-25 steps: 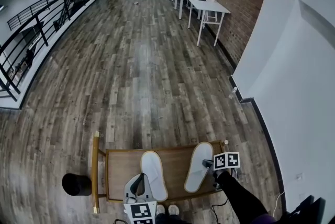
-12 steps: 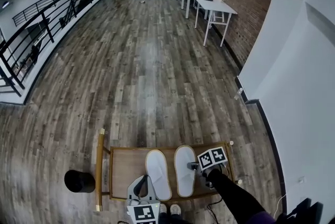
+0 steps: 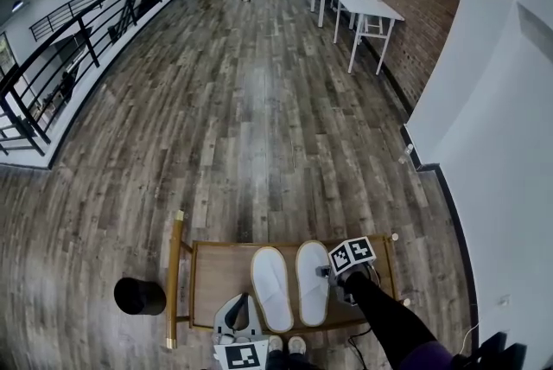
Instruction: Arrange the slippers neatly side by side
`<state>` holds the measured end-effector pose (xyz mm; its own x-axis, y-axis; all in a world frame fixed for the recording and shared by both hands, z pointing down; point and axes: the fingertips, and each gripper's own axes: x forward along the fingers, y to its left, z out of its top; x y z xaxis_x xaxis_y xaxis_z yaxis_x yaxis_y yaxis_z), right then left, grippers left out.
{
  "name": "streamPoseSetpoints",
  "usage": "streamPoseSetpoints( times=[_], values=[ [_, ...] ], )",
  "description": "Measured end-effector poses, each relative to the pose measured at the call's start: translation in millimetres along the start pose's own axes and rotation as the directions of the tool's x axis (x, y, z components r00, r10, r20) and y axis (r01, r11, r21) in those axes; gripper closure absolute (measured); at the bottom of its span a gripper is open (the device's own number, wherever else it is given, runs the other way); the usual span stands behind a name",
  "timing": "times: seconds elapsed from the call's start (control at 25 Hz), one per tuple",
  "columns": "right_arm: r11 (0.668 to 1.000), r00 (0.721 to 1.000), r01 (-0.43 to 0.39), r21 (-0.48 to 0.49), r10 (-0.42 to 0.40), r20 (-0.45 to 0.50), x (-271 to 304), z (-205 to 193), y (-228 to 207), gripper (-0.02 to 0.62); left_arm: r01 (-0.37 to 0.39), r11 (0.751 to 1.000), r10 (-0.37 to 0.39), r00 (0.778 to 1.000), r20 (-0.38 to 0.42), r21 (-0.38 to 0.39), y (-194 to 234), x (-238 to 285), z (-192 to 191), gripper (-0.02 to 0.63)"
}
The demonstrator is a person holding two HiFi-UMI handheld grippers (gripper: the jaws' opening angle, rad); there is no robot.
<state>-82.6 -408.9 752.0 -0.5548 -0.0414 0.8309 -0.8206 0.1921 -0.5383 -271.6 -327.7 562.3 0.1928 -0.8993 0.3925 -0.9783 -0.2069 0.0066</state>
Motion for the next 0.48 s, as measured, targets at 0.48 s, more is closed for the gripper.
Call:
streamPoseSetpoints(
  times=[0.48],
  values=[
    [0.998, 1.000, -0.010, -0.068, 0.011, 0.015, 7.8, -0.8, -0.8, 0.577, 0.017, 1.000, -0.017, 1.000, 0.005, 0.007, -3.4, 7.5, 1.5, 0.607]
  ],
)
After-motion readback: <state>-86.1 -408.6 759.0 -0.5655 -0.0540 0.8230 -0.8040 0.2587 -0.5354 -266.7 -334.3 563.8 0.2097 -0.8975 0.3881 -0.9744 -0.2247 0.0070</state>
